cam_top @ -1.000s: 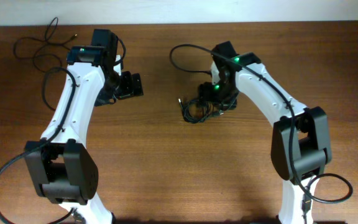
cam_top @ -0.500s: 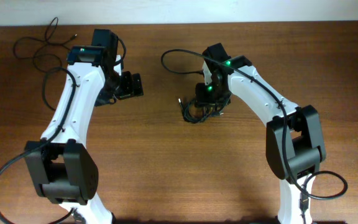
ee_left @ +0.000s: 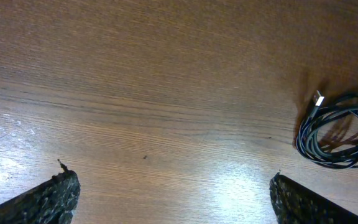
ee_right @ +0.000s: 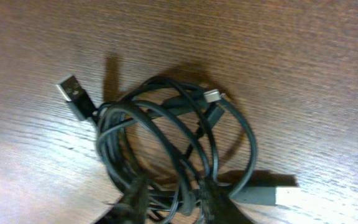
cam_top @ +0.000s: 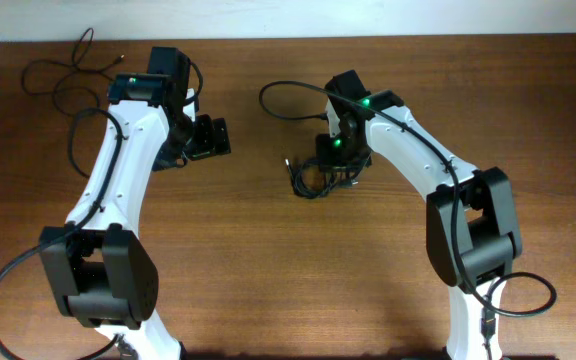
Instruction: Untangle cables
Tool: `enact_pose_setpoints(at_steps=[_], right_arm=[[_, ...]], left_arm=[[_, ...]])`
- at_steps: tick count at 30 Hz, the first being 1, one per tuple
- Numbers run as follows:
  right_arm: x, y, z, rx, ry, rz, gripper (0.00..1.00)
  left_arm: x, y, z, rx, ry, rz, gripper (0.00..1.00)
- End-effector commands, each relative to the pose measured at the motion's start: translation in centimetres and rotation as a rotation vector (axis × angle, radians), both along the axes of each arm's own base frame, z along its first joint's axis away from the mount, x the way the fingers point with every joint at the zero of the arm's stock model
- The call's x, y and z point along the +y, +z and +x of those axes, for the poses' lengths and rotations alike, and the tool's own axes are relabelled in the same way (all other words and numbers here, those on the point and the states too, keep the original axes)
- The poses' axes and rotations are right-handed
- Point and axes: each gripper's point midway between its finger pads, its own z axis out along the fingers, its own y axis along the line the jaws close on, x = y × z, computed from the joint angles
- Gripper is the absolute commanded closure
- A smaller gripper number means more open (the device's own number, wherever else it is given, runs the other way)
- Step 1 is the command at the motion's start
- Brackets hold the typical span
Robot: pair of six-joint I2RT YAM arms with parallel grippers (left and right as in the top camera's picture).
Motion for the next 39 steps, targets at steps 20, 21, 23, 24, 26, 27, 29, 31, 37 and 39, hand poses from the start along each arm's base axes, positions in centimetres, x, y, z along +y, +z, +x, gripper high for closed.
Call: enact_pose_setpoints(at_steps=[20,21,23,24,26,27,29,31,37,39], right_arm=[[2.3,4.5,-1.6,0.031,0.045,0.16,0.96],[2.8,5.5,-1.9,0.035,0.054,0.197,0.96],[3.9,7.9,-2.5,0.032,0.076,0.289,0.96],[4.3,8.9,-2.8,0.025,0.085,0.322,0.96],[4.8,10.7,-3.2,0.012,0.1,0.373,0.96],[5.0,11.4,-3.4,0.005,0.108,0.395,0.96],[5.7,13.3,-3.8,-0.012,0.131,0.459,0.96],[6.1,14.3,-3.9,-0.022,0.143,0.495,0.96],[7.0,15.9,-4.7,-0.005,0.175,0.584,0.96],[7.4,16.6,-4.8,-0.002,0.192,0.633,0.96]], left_arm=[[-0.1,-0.3,-0.1,0.01,0.012,-0.015,0.01],[-0.5,-0.3,-0.1,0.011,0.008,-0.037,0.01],[-1.8,-0.1,-0.1,0.012,-0.01,-0.104,0.01],[-2.5,0.0,-0.1,0.011,-0.024,-0.139,0.01],[-3.4,0.2,-0.2,0.009,-0.048,-0.184,0.01],[-3.9,0.3,-0.2,0.008,-0.065,-0.203,0.01],[-5.4,0.7,-0.4,-0.004,-0.148,-0.264,0.01],[-7.1,1.3,-0.6,-0.025,-0.249,-0.339,0.01],[-10.6,2.2,-1.5,-0.053,-0.416,-0.442,0.01],[-10.8,2.0,-1.6,-0.051,-0.429,-0.42,0.01]])
